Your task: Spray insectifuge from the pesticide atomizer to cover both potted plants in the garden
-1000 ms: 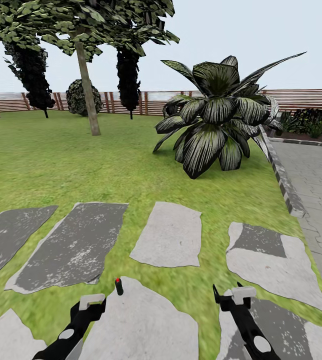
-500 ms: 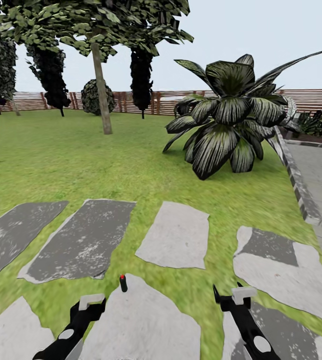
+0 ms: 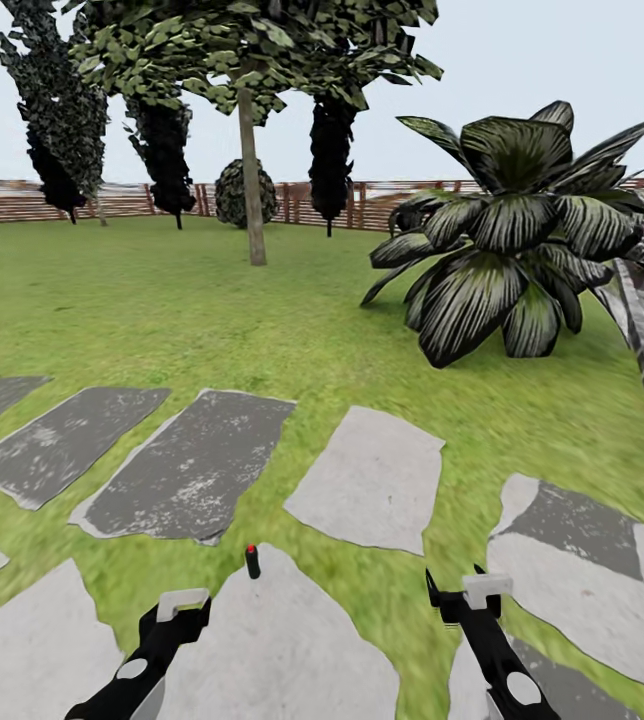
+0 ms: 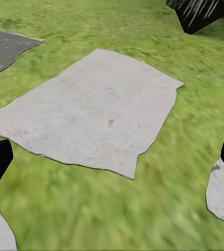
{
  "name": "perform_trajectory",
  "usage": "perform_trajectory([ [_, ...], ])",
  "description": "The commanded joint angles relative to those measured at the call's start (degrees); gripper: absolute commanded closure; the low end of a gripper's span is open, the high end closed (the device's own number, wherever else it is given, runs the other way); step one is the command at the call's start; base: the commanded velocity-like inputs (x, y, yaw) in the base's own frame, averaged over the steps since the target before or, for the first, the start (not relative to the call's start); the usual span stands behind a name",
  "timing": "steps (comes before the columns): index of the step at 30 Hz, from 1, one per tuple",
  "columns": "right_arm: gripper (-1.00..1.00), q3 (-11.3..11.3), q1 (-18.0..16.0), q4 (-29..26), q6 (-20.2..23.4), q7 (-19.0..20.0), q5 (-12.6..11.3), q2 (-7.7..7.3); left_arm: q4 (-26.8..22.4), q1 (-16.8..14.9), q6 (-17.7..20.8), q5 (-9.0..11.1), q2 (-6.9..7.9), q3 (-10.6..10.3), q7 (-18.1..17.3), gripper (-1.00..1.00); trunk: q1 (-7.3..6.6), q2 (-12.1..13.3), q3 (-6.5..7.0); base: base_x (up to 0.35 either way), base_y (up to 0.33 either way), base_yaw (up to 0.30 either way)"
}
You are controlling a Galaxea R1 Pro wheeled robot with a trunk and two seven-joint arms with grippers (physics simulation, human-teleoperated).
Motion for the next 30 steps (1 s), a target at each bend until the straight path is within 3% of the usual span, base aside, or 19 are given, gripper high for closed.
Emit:
perform_trajectory([
  [1,-1.00,-0.01,-0.02,0.06,-0.16,0.00,0.28,-0.04,0.07,-0.05,-0.23,0.42,-0.02,-0.02,-0.03,-1.00,0.00,-0.02,-0.05,0.145,-0.268,0.273],
  [14,-1.00,0.03,-0.02,0.08,-0.16,-0.08,0.29,0.00,0.07,-0.05,-0.26,0.46,0.05,-0.02,-0.03,-1.00,0.00,-0.02,-0.05,0.130,-0.268,0.273],
  [30,-1.00,-0.01,-0.02,0.08,-0.16,-0.09,0.29,0.03,0.07,-0.07,-0.26,0.42,0.05,-0.09,-0.03,-1.00,0.00,-0.02,-0.05,0.009,-0.270,0.273],
])
